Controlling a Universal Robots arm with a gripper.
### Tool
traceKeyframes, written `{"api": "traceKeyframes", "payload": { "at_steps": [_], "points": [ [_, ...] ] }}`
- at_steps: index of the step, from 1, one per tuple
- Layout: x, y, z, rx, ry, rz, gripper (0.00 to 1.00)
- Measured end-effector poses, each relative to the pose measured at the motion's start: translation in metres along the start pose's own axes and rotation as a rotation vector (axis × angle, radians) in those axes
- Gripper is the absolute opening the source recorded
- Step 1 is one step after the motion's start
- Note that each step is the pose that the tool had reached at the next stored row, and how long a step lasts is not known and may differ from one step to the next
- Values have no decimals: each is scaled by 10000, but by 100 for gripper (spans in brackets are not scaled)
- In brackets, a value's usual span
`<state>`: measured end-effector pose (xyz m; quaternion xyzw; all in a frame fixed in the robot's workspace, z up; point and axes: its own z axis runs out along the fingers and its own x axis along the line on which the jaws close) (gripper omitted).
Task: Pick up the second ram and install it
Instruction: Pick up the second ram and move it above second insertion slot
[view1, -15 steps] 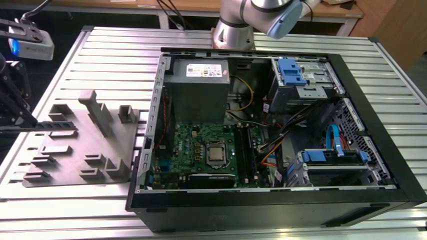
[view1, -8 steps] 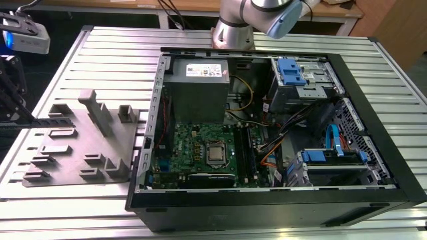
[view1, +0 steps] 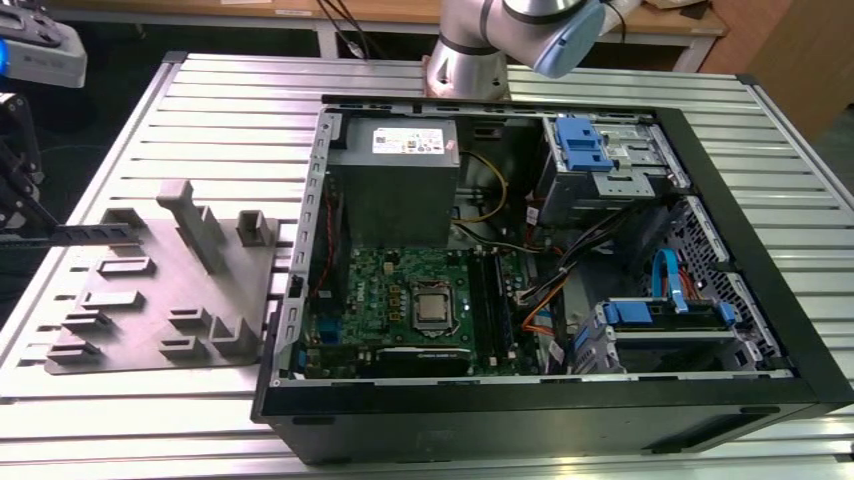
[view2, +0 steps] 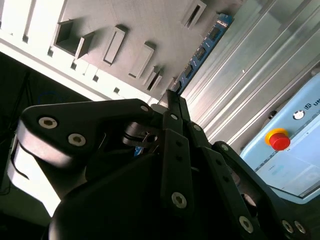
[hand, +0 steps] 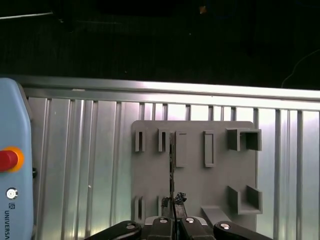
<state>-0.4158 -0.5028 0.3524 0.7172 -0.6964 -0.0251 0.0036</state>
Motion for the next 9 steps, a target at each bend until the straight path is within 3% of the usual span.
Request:
{"api": "traceKeyframes", "payload": {
  "at_steps": [9],
  "points": [
    [-6,7,-182,0,-1,0,9]
  ]
}}
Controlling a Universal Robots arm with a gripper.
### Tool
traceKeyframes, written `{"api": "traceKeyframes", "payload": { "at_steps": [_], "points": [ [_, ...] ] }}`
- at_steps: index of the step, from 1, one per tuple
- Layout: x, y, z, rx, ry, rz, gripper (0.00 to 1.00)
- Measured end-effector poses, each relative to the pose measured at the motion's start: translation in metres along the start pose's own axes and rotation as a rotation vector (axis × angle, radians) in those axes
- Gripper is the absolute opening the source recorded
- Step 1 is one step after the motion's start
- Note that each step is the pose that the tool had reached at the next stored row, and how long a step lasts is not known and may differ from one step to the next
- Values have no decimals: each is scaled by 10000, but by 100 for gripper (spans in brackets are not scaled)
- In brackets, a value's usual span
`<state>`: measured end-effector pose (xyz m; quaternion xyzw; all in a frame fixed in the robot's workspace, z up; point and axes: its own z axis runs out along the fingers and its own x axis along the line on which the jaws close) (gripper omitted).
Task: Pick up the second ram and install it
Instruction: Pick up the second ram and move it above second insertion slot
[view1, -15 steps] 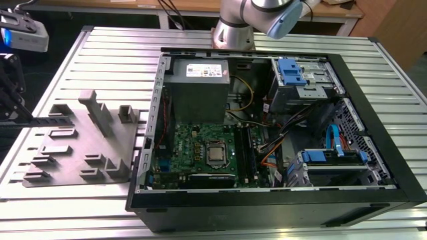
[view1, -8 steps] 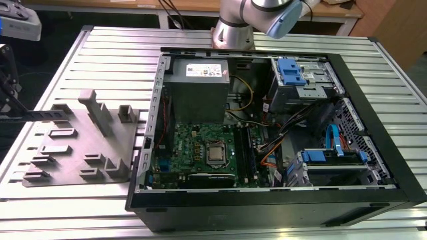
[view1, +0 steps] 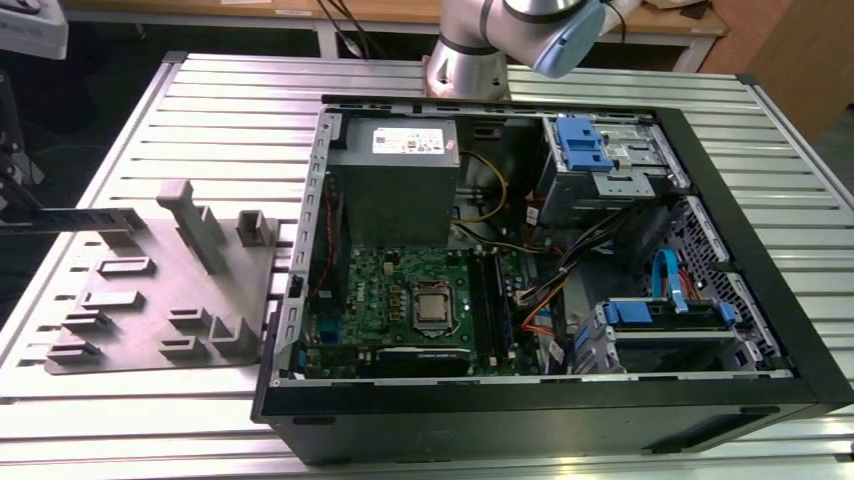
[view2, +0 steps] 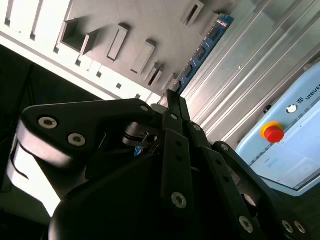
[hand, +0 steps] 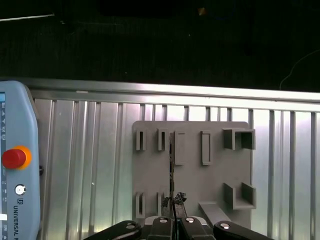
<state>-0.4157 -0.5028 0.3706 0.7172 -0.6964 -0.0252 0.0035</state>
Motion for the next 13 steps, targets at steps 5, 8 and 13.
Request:
{"api": "traceKeyframes", "payload": {
  "at_steps": [5,8,13],
  "points": [
    [-3,3,-97,0,-1,0,9],
    [-5,5,-155,1,-3,1,9],
    [-8,8,-258,0,-8,1,9]
  ]
}}
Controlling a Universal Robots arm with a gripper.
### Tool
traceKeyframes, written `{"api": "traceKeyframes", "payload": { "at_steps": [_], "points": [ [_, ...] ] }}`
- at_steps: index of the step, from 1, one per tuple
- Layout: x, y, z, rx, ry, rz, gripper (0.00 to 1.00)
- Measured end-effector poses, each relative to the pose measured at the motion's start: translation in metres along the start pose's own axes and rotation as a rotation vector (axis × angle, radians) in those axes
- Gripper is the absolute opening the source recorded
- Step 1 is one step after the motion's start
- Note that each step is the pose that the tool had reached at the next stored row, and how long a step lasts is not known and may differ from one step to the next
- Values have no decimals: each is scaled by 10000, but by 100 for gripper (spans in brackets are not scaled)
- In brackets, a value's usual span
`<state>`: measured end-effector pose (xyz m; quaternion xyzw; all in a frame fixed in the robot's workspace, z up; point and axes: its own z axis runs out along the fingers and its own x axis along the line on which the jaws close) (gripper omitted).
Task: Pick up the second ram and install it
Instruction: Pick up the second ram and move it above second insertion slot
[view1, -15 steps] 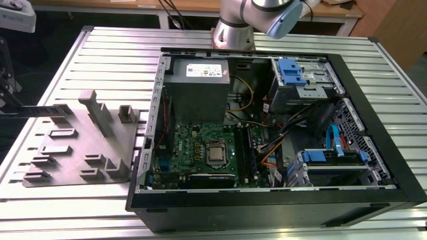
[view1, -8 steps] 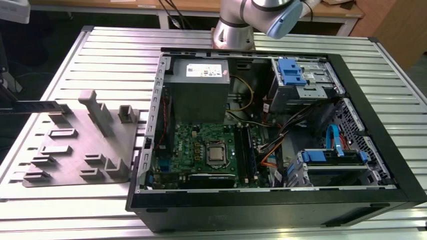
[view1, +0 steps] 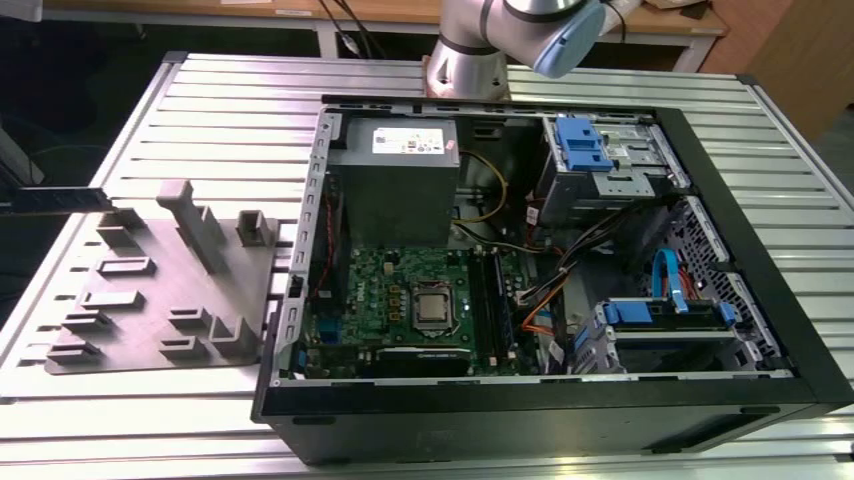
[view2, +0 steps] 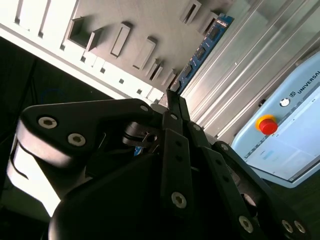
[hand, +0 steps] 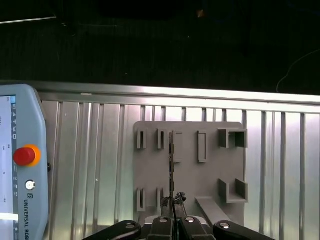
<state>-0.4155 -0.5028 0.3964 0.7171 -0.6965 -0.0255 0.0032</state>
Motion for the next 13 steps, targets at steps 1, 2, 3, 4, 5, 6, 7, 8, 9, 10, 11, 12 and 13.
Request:
{"api": "traceKeyframes", "payload": {
  "at_steps": [1,2,3,4,5,6,7,8,9,10,11,12,13],
  "points": [
    [-1,1,-22,0,-1,0,9],
    [-1,1,-43,1,-3,0,9],
    [-2,2,-66,0,-4,0,9],
    [-3,3,-87,1,-6,1,9],
    [-3,4,-109,0,-7,0,9],
    [-4,4,-128,1,-9,0,9],
    [-4,5,-139,1,-10,0,9],
    [-4,5,-140,2,-10,1,9],
    [-4,5,-140,2,-11,0,9],
    [-4,5,-140,2,-11,0,9],
    [-4,5,-141,2,-10,0,9],
    [-5,5,-142,1,-10,1,9],
    [-4,5,-142,0,-9,1,9]
  ]
}}
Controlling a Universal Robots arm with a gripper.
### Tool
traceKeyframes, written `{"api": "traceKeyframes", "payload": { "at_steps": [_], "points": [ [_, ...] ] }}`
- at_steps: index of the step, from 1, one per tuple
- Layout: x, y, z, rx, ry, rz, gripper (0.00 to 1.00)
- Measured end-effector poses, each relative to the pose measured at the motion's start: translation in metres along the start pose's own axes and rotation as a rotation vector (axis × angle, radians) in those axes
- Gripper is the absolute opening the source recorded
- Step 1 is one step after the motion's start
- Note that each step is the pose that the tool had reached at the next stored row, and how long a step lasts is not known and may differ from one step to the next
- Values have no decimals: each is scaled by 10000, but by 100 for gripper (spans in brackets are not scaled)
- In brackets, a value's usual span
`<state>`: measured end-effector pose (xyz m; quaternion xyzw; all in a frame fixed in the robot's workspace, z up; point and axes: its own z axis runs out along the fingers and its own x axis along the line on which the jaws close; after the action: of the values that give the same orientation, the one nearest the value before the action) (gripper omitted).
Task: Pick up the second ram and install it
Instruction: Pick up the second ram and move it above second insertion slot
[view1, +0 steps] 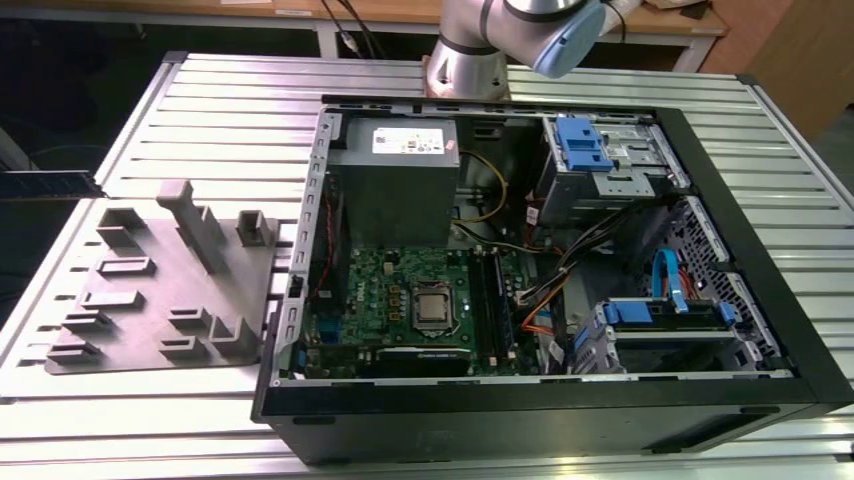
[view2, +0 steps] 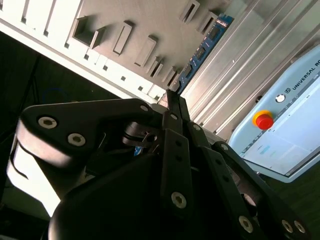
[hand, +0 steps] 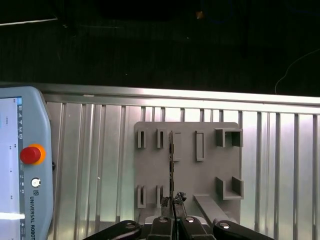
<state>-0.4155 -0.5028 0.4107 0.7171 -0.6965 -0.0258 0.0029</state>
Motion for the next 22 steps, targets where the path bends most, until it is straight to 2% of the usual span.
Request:
{"api": "traceKeyframes", "payload": {
  "at_steps": [4,10,13,22],
  "points": [
    [1,-32,-1,-73,-2,3,9],
    [5,-162,-7,-368,-11,12,9],
    [6,-211,-8,-480,-15,14,9],
    [7,-242,-10,-488,-10,-61,9]
  ]
}}
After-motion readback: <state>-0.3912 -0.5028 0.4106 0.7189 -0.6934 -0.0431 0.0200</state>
